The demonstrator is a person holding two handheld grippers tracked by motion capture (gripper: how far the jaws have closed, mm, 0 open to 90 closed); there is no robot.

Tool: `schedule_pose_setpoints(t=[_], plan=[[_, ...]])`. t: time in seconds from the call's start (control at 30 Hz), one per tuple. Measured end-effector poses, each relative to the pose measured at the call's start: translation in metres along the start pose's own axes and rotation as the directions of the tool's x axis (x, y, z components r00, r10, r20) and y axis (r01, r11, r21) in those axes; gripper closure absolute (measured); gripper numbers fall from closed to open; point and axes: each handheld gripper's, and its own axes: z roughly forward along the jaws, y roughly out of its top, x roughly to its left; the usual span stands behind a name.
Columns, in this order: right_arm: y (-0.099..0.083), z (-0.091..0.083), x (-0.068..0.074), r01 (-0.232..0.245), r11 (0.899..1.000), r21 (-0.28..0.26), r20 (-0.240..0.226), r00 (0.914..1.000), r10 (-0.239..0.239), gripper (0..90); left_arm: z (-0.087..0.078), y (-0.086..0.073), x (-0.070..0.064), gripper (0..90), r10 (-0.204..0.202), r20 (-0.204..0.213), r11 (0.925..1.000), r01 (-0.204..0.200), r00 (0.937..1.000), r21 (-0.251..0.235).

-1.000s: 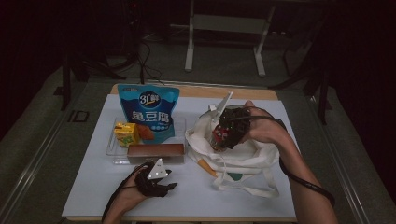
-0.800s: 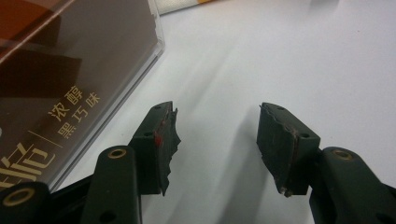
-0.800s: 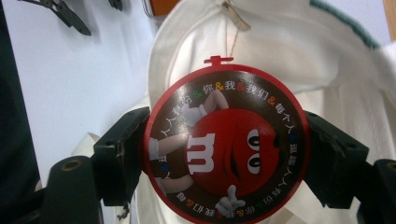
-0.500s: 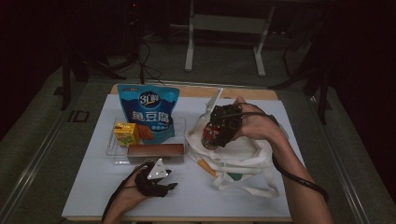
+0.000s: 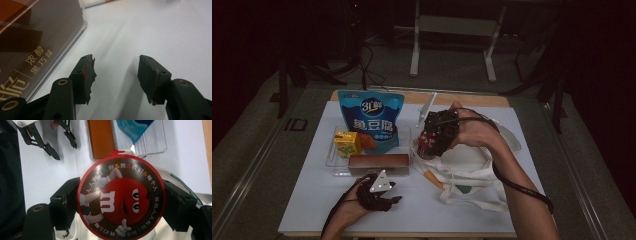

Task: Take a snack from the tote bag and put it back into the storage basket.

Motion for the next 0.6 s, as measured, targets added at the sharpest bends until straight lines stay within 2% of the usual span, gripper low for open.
schedule_pose_setpoints(t=[0.6], plan=[[0.025,0.0,0.001,0.043,0.999,-0.03,-0.018,0.9989,-0.044,24.0,0.0,0.0,0.0,46.3,-0.001,0.002,1.0,0.001,1.0,-0.001]])
